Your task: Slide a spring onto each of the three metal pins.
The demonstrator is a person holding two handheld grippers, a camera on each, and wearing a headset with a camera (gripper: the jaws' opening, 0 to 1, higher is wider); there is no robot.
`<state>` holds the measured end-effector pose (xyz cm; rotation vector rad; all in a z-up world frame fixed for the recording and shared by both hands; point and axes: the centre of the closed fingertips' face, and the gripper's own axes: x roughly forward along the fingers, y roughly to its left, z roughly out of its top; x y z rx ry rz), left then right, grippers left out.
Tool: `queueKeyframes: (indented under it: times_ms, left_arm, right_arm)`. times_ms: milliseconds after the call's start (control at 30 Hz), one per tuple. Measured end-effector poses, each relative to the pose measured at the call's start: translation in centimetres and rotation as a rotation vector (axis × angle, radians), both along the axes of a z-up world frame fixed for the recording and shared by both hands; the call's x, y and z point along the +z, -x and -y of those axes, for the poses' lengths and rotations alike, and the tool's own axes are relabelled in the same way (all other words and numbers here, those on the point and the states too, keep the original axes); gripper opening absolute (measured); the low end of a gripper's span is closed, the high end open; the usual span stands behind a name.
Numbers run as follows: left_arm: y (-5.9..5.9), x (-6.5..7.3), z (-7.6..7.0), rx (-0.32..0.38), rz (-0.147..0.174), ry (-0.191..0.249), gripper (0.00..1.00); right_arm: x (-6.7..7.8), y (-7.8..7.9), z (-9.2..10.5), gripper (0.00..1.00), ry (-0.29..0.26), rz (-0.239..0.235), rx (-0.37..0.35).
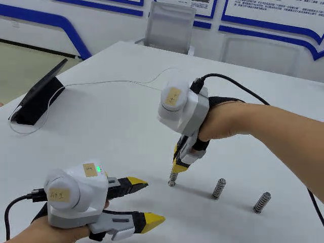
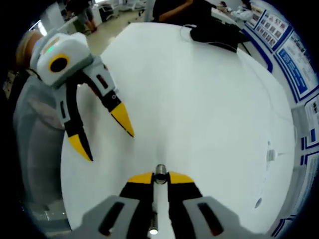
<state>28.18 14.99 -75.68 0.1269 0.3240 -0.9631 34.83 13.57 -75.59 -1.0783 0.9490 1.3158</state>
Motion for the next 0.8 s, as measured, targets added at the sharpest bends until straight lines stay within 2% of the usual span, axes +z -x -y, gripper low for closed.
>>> queueKeyframes:
  times_ms: [433, 600, 800]
  left_arm:
    - [-0.2, -0.1, -0.1, 0.004, -0.005, 0.001, 0.49]
    - [-0.2, -0.1, -0.1, 0.007, -0.006, 0.002, 0.49]
    - [-0.2, -0.1, 0.0, 0.008, -0.005, 0.003, 0.49]
  right_arm:
    - [-1.2, -0.3, -0.3, 0.12, -0.016, -0.011, -0.037]
    - [-1.2, -0.4, -0.1, 0.12, -0.029, -0.008, -0.041]
    - [-1.4, -0.1, 0.6, 0.18, -0.050, -0.006, -0.044]
